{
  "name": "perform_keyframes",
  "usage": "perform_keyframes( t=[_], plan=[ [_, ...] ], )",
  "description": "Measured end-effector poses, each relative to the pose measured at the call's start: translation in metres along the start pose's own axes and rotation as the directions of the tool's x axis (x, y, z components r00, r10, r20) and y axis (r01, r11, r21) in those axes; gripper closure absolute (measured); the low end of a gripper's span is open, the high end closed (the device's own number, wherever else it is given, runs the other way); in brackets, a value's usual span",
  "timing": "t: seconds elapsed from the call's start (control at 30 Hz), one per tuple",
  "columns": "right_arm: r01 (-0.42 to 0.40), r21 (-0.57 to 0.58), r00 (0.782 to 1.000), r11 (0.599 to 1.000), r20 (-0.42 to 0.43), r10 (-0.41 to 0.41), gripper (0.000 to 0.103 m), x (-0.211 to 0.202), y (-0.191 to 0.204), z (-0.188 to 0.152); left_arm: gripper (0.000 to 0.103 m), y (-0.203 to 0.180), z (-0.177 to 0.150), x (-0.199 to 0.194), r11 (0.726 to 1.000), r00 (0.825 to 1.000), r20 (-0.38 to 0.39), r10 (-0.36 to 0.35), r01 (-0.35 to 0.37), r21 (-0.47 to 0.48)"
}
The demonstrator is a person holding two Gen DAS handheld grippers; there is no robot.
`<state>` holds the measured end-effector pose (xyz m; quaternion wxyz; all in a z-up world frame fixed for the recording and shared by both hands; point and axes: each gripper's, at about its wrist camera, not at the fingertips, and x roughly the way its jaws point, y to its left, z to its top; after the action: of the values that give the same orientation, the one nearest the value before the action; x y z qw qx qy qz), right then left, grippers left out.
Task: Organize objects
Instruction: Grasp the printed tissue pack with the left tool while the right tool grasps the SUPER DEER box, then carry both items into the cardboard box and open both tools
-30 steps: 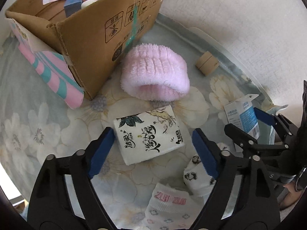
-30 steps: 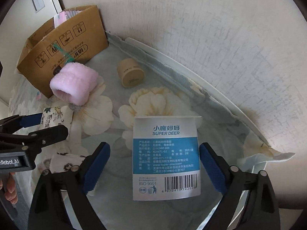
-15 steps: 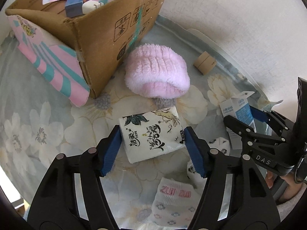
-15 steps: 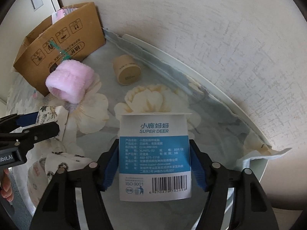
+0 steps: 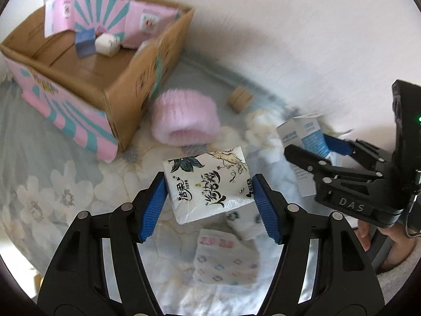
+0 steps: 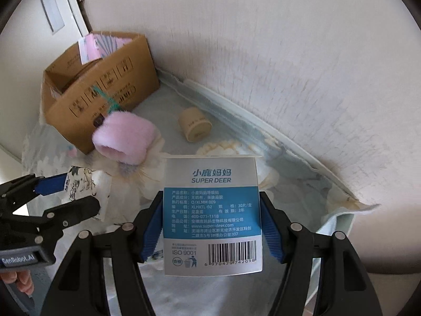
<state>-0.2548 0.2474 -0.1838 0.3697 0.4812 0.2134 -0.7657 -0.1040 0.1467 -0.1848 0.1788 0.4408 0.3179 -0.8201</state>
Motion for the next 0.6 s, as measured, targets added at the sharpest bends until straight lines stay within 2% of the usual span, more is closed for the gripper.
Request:
perform_keyframes(
  t=[0.2, 0.23, 0.37, 0.47, 0.6],
  plan=[
    [0.015, 0.047, 0.999, 0.999, 0.033, -0.016, 0.040, -0.042, 0.009, 0.018, 0.041, 0.000, 0.025, -0.050, 0.993, 0.993, 0.048, -0.104, 0.101, 0.057],
    [0.018, 0.050, 0.999, 0.999, 0.039, -0.020, 0.040, -0.044, 0.017, 0.030, 0.041, -0.001, 0.029, -0.051, 0.992, 0.992, 0.059, -0.109, 0.105, 0.064],
    [0.035, 0.040, 0.997, 0.999, 0.062, -0.037, 0.040, -0.075, 0.030, 0.035, 0.041, 0.013, 0.045, -0.078, 0.991, 0.988, 0.095, -0.124, 0.117, 0.071],
    [0.032, 0.032, 0.997, 0.999, 0.065, -0.034, 0.040, -0.087, 0.045, 0.048, 0.041, 0.030, 0.059, -0.090, 0.988, 0.986, 0.092, -0.141, 0.135, 0.069],
    [0.026, 0.032, 0.997, 0.999, 0.074, -0.029, 0.040, -0.097, 0.062, 0.062, 0.041, 0.048, 0.081, -0.112, 0.989, 0.984, 0.126, -0.126, 0.114, 0.099]
  ],
)
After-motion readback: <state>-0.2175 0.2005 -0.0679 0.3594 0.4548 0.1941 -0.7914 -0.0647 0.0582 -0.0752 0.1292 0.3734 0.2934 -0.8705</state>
